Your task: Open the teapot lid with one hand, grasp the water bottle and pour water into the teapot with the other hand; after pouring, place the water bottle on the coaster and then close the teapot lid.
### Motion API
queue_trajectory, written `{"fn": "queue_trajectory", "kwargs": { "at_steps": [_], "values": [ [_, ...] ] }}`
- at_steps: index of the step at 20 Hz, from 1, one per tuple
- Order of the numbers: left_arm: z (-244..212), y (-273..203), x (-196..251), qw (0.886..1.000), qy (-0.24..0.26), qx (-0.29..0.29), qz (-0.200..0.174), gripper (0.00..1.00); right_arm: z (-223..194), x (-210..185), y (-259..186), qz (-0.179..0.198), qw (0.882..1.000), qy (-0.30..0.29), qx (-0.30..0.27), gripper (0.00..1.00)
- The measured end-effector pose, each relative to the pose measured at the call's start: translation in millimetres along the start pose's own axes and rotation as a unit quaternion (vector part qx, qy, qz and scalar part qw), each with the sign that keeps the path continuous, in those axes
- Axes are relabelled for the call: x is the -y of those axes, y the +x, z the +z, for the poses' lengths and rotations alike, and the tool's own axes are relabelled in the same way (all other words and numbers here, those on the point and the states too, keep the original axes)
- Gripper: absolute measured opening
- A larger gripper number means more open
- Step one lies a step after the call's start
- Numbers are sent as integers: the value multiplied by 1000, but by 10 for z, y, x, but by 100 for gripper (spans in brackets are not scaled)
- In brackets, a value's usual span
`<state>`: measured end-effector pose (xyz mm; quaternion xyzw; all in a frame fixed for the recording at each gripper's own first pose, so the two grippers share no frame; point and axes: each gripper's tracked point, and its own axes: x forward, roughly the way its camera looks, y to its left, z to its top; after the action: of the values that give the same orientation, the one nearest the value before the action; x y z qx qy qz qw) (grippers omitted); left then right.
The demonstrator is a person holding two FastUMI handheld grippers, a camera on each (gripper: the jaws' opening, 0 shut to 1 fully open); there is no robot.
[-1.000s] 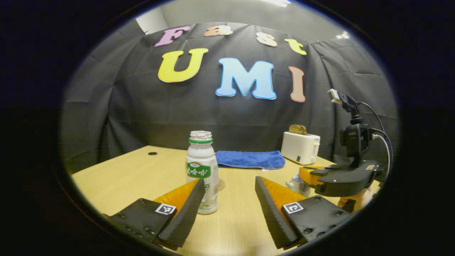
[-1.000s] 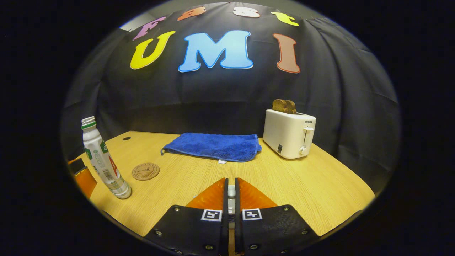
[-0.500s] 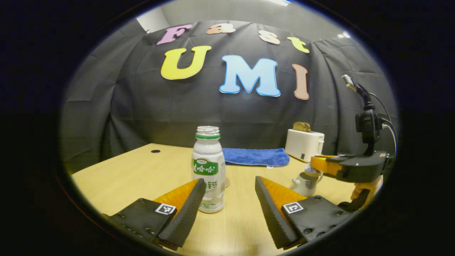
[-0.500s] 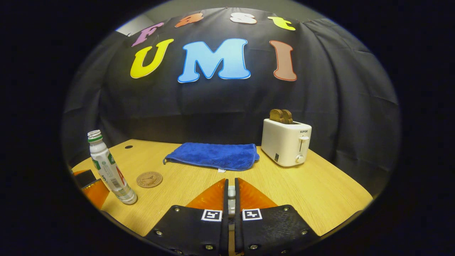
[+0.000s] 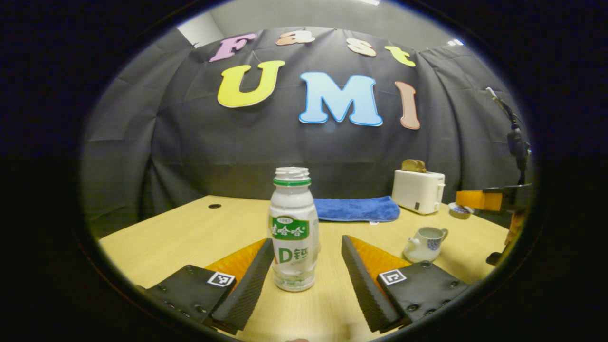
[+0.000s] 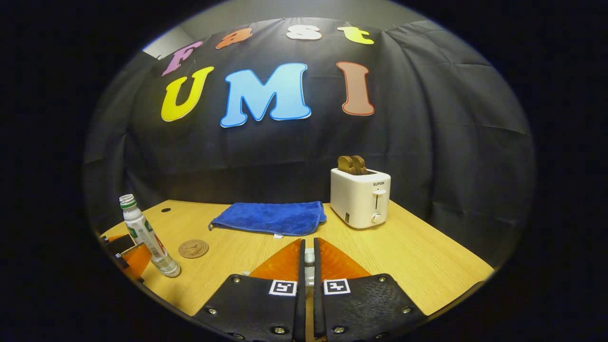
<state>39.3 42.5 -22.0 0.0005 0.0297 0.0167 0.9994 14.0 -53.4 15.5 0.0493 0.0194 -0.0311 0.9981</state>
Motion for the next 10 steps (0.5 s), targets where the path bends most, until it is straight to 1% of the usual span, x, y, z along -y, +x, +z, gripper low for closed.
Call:
{"fn": "queue_trajectory", "kwargs": {
  "at_steps": [2,4,9,10],
  "values": [
    [-39,63,-45,1000,3,-3,3,90,-1,36,-15,-1,1000,3,1,6],
    [-86,164,-78,1000,8,-10,8,99,-28,37,-22,2,1000,3,-1,6],
    [-188,404,-129,999,36,-28,13,99,-27,41,-22,5,1000,2,1,6],
    [-215,436,-99,999,37,-31,10,96,-17,54,-18,4,1000,1,3,6]
  ]
}}
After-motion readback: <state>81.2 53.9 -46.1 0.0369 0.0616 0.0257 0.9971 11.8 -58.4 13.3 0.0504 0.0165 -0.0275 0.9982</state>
